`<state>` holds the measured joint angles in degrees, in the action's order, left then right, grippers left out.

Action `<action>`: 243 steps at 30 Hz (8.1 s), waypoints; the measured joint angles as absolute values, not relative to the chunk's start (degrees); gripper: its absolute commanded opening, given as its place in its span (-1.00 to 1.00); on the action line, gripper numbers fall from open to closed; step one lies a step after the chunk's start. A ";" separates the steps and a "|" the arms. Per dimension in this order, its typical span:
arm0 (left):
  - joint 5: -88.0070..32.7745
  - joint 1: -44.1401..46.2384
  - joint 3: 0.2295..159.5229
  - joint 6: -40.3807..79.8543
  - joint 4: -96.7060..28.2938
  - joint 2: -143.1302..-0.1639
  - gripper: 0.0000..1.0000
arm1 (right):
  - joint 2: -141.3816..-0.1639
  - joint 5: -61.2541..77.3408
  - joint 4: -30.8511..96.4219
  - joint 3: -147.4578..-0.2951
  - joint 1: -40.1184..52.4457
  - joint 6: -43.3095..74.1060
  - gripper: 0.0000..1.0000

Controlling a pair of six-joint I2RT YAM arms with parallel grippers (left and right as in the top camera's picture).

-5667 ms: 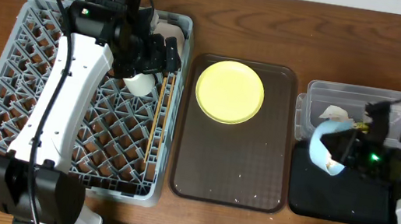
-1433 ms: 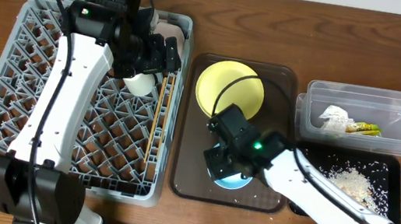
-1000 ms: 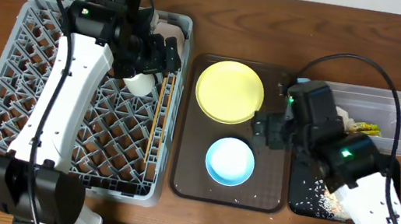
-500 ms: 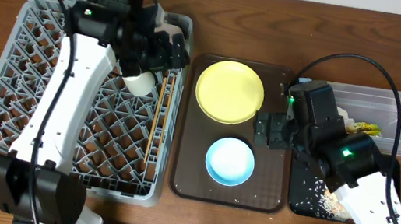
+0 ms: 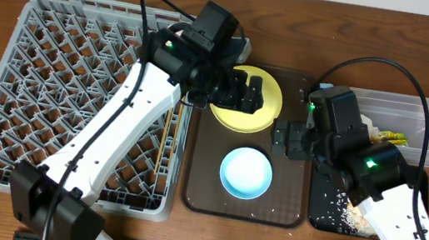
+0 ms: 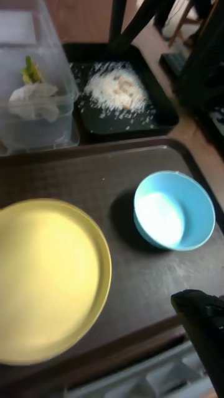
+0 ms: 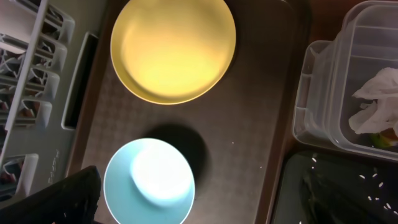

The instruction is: Sort waste into correct bins and load items into the dishwasher

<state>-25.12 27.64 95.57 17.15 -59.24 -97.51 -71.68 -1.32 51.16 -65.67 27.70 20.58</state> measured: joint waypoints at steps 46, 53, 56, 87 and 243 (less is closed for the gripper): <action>16.78 -3.99 95.55 28.25 -89.97 -57.12 0.96 | -99.83 -2.35 43.11 -65.78 57.10 23.53 -0.67; 16.88 -3.99 95.55 28.25 -90.00 -57.10 0.96 | -100.86 -4.97 43.29 -65.78 57.19 23.77 -0.51; 16.88 -3.99 95.55 28.25 -90.00 -57.12 0.96 | -100.86 -6.59 43.66 -65.78 57.19 23.77 -0.52; 16.88 -3.99 95.55 28.25 -90.00 -57.12 0.96 | -101.65 -8.40 49.28 -64.01 55.72 22.61 -0.73; 16.88 -3.99 95.37 28.25 -90.04 -57.21 0.96 | -108.27 1.85 50.78 -100.53 31.07 15.81 0.53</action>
